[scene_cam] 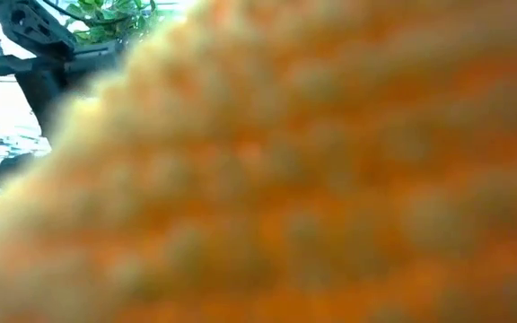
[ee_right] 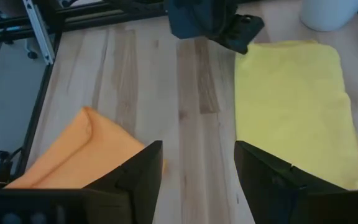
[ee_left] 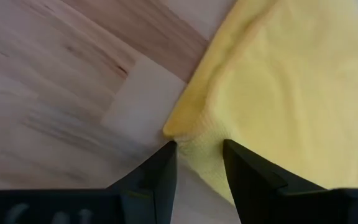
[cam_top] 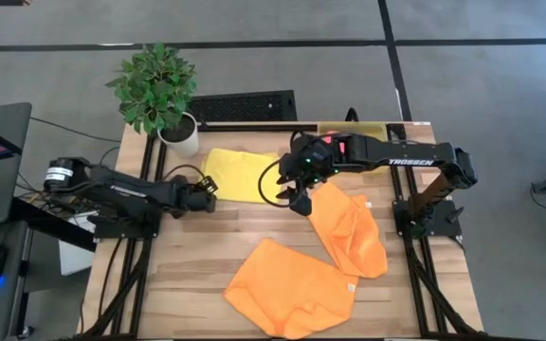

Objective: Fold microfiber towels
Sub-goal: Fold the yellow microfiber towel

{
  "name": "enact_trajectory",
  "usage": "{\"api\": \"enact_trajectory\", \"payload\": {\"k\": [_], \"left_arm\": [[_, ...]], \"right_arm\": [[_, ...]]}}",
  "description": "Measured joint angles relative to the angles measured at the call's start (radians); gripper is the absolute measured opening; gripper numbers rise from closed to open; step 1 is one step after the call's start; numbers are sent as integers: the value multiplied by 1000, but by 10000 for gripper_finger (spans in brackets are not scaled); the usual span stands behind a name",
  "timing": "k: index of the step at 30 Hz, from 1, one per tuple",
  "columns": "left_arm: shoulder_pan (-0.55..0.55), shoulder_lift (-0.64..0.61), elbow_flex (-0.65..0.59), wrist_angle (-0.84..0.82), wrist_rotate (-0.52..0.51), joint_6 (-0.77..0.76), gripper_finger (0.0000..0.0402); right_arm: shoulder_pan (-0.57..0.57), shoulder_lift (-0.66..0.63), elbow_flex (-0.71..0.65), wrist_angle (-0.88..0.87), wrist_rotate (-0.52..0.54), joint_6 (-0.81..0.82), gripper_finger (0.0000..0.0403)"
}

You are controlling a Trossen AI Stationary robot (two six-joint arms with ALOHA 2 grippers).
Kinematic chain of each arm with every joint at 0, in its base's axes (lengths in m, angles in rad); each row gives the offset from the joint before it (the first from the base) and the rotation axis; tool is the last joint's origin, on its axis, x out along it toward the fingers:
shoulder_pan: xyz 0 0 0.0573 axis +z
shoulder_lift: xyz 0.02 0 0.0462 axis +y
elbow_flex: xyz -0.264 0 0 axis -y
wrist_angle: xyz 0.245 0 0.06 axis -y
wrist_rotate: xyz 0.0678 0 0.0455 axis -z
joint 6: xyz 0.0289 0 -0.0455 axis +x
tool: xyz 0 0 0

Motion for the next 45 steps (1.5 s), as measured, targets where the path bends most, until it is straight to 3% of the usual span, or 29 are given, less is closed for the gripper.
{"api": "enact_trajectory", "payload": {"k": [8, 13, 16, 29, 45], "left_arm": [[24, 81, 3, 65, -15, 66, 119], [26, 85, 34, 51, -30, 177, 44], [26, 84, 56, 72, -51, 289, 10], [80, 101, 287, 121, -71, 966, 1], [102, 531, 763, 132, 87, 1362, 0]], "right_arm": [[0, 0, 0, -11, 0, 8, 221], [0, 1, 0, -32, 0, 6, 221], [0, -7, -1, -41, 0, 1, 221], [-9, -99, 0, -54, 3, 0, 221], [-9, -153, 0, -54, 5, -1, 221]]}}
